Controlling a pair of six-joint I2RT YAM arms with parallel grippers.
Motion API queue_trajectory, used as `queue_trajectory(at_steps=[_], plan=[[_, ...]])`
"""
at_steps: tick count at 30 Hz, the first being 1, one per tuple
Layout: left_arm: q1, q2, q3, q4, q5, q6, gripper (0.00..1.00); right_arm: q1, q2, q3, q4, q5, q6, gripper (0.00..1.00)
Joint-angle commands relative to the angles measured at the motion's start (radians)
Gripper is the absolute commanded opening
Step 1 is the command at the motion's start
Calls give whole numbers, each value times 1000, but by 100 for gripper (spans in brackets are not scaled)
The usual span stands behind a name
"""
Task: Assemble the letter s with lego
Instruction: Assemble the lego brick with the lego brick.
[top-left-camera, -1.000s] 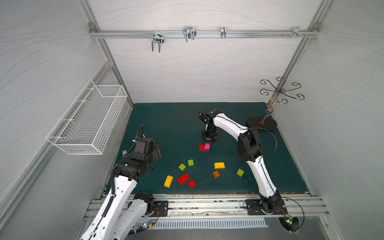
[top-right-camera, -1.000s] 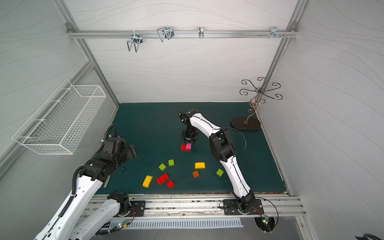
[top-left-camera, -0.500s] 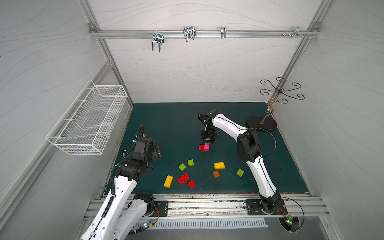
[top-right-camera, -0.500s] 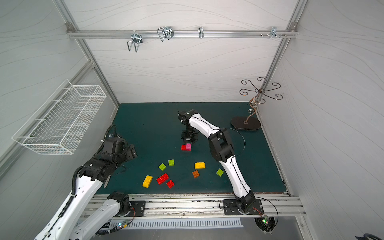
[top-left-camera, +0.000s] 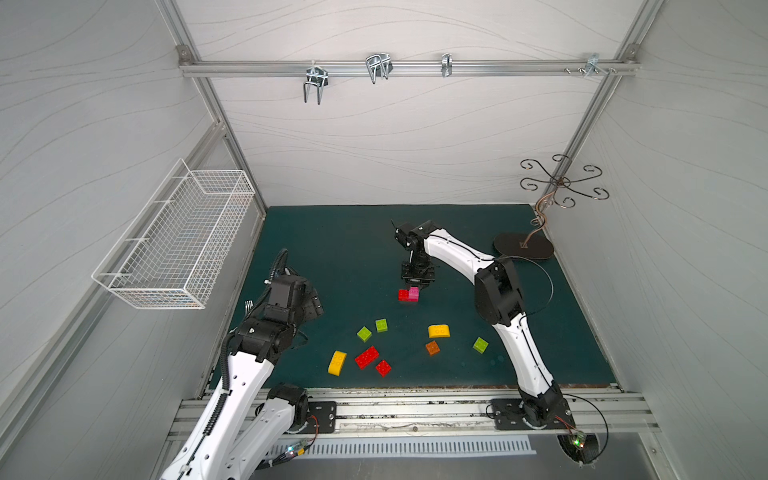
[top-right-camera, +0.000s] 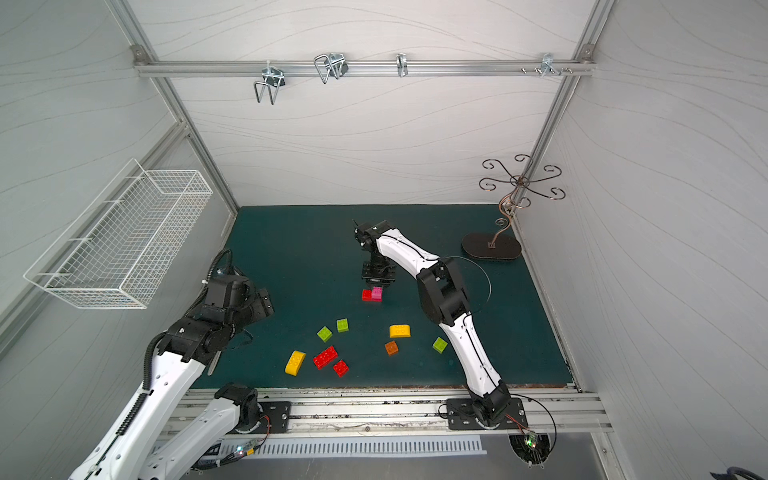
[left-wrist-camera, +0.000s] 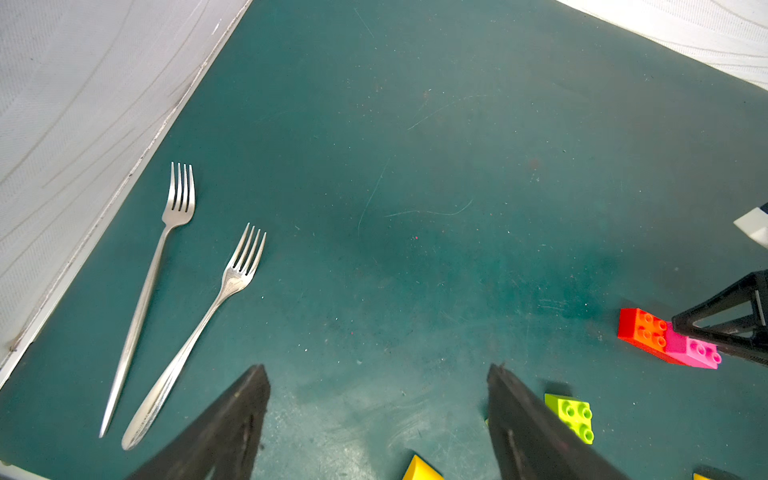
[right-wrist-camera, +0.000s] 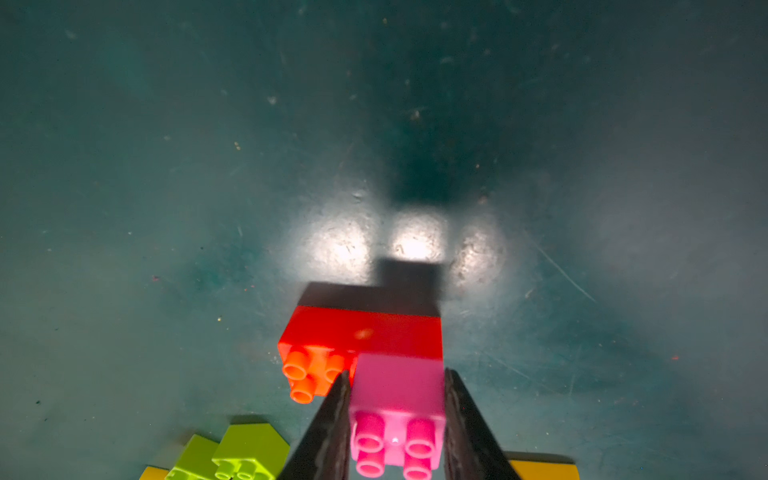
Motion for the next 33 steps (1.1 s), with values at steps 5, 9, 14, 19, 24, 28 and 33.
queue_trajectory(at_steps=[5, 9, 14, 19, 24, 28, 33], plan=[[7, -7, 2, 28, -9, -8, 85, 3, 79, -132, 4, 88, 8, 0], [7, -7, 2, 27, -12, -8, 85, 16, 76, -152, 7, 98, 13, 0], [9, -7, 2, 26, -12, -8, 85, 22, 52, -188, 32, 93, 26, 0], [9, -7, 3, 26, -14, -8, 85, 17, 14, -167, 32, 86, 16, 1], [8, -7, 3, 25, -14, -8, 85, -1, -12, -101, 2, 68, -7, 14], [9, -9, 3, 24, -13, -8, 85, -3, -22, -62, -13, 51, -25, 28], [9, -9, 4, 24, -14, -8, 85, -4, -26, -45, -8, 32, -46, 41]])
